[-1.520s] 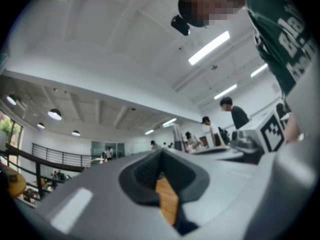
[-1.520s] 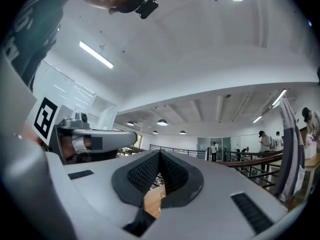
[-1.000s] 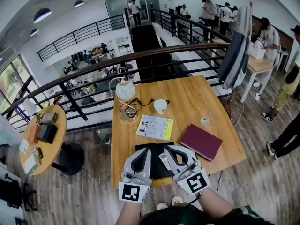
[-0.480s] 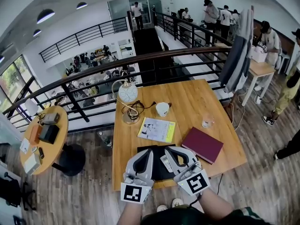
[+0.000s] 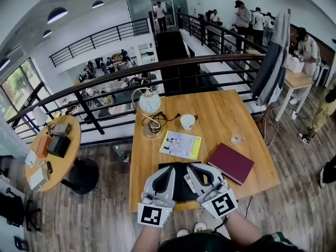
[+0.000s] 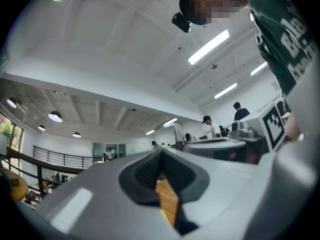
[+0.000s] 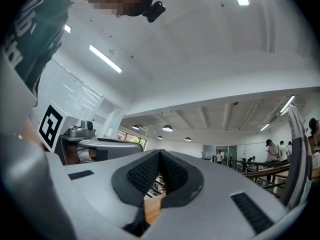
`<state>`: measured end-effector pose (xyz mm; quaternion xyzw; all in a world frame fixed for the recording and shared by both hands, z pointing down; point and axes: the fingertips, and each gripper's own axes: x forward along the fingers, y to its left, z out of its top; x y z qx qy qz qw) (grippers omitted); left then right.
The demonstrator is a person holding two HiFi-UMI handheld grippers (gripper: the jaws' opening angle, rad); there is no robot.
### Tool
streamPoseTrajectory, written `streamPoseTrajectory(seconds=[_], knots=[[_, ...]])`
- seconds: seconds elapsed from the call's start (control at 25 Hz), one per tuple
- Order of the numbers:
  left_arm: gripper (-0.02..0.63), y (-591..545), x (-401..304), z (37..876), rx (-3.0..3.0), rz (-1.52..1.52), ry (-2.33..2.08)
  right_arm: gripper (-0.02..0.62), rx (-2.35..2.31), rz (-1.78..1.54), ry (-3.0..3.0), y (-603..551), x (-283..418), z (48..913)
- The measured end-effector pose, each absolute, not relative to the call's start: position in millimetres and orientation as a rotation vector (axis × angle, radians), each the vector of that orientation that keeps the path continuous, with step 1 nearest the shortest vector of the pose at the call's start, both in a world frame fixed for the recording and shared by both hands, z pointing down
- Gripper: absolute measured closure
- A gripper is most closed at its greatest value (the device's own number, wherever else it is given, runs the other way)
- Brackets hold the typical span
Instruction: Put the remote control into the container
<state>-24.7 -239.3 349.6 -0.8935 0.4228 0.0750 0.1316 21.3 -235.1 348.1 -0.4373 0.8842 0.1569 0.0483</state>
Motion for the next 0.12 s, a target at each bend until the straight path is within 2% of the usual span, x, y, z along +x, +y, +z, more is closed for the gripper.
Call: streamPoseTrajectory(seconds=[0.12], knots=[[0.607, -239.6, -26.9, 347.5, -2.596, 0.217, 1.231, 0.58, -1.329, 0.466, 2.691, -235.3, 19.2, 343.8]])
